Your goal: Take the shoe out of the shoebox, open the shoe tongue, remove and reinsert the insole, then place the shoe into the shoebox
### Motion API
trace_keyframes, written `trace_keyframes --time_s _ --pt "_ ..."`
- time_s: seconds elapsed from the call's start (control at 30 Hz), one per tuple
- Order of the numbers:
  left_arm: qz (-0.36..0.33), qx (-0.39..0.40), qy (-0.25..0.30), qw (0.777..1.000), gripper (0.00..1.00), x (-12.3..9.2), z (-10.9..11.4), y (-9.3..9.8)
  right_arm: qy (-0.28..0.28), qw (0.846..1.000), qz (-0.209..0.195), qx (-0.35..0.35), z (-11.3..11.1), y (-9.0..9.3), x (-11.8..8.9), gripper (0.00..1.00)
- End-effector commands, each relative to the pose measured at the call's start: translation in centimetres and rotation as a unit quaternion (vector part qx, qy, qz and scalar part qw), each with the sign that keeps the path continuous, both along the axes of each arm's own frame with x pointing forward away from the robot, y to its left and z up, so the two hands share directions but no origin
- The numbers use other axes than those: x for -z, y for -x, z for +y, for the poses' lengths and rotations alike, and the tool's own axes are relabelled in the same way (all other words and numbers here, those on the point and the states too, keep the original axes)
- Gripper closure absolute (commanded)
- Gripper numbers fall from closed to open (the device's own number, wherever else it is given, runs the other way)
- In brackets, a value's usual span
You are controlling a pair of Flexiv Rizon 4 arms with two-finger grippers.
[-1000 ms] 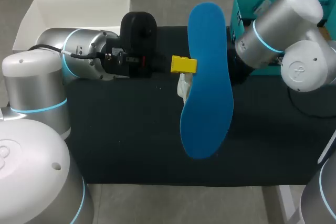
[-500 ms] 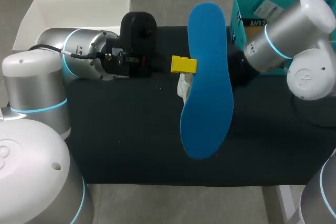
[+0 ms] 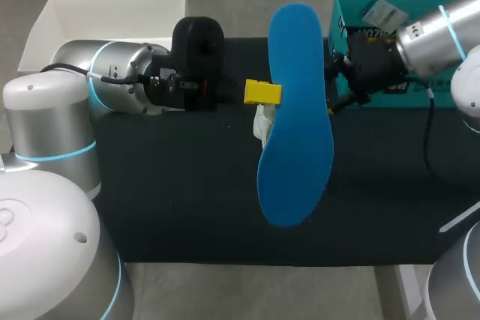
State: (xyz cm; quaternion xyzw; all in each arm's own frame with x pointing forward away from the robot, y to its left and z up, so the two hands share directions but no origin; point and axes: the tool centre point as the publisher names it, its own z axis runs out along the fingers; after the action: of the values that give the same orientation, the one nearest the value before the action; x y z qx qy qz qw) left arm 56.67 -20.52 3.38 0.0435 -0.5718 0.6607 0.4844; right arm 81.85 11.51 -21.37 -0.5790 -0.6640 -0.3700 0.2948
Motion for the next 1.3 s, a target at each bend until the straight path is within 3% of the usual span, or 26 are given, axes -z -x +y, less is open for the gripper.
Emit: trace_keyframes --time_s 0.03,0.3,0.63,1.0,1.3 --pt "0.000 -0.001 0.000 1.000 1.00 0.0 0.0 0.1 -0.107 0.994 0.034 0.004 -2.3 1.0 -2.1 0.00" --pt "0.000 -0.001 0.000 1.000 1.00 0.0 0.0 0.1 -0.200 0.978 0.062 0.019 -3.6 0.7 -5.7 0.00" --pt "0.000 -0.001 0.000 1.000 1.00 0.0 0.0 0.1 -0.180 0.982 0.062 0.022 -4.4 0.7 -8.3 0.00" --pt "0.000 -0.001 0.000 1.000 1.00 0.0 0.0 0.1 -0.217 0.973 0.069 0.030 -5.1 0.6 -11.3 0.00" --pt "0.000 -0.001 0.000 1.000 1.00 0.0 0.0 0.1 -0.217 0.973 0.068 0.038 -5.0 0.4 -11.6 0.00"
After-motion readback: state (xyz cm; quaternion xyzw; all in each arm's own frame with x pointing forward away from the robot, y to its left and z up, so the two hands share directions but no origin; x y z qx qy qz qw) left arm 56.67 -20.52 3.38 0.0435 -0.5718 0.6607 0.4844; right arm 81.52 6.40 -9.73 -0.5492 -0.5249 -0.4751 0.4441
